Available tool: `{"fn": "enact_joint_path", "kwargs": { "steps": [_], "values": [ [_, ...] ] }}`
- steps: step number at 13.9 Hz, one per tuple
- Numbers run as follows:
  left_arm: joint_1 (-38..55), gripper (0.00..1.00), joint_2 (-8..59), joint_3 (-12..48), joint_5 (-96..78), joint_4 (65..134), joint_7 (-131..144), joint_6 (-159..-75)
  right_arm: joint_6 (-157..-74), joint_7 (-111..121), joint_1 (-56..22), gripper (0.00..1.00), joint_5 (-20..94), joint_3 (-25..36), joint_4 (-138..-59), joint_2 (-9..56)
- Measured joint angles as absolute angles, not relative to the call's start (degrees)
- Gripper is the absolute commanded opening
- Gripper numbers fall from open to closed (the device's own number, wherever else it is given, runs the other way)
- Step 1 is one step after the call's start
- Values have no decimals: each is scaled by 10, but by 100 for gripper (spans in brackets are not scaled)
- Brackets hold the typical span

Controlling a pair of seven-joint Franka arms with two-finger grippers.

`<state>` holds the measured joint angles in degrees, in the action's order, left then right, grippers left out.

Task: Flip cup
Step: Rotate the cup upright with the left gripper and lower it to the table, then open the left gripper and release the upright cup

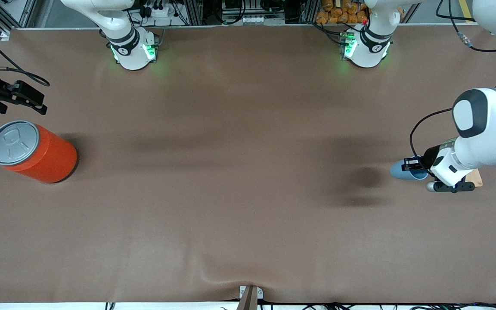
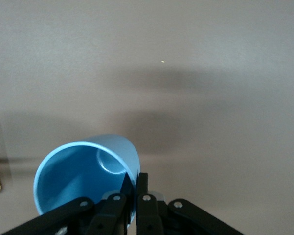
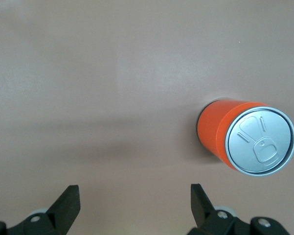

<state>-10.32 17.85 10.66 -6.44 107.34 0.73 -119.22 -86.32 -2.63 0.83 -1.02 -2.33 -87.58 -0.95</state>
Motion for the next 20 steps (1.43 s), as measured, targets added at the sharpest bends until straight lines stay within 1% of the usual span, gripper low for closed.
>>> {"fn": "enact_joint_path", "kwargs": {
  "steps": [2, 5, 9, 10, 11, 12, 15, 17, 20],
  "values": [
    [-96, 0, 178, 113, -59, 1101, 41, -1239, -863, -26, 8, 100, -10, -22, -876, -10],
    [-84, 0, 179, 115, -58, 1163, 50, -1335, -863, -25, 9, 100, -8, -21, -876, -10],
    [-79, 0, 179, 115, -58, 1190, 56, -1364, -863, -18, 19, 100, -2, -18, -876, -10],
    [-75, 28, 179, 115, -58, 1193, 66, -1367, -863, -17, 20, 100, -1, -18, -876, -10],
    [-70, 88, 180, 115, -58, 1194, 77, -1369, -863, -17, 20, 100, -1, -18, -876, -10],
    [-63, 100, 180, 115, -58, 1194, 90, -1371, -863, -17, 20, 100, -1, -19, -876, -10],
    [-53, 100, 180, 116, -58, 1190, 104, -1373, -862, -17, 20, 100, 0, -19, -876, -10],
    [-50, 100, 178, 116, -58, 1173, 104, -1361, -862, -17, 20, 100, 0, -19, -876, -10],
    [-50, 100, 166, 116, -58, 1107, 105, -1270, -862, -17, 20, 100, 0, -19, -876, -10]
  ]
}}
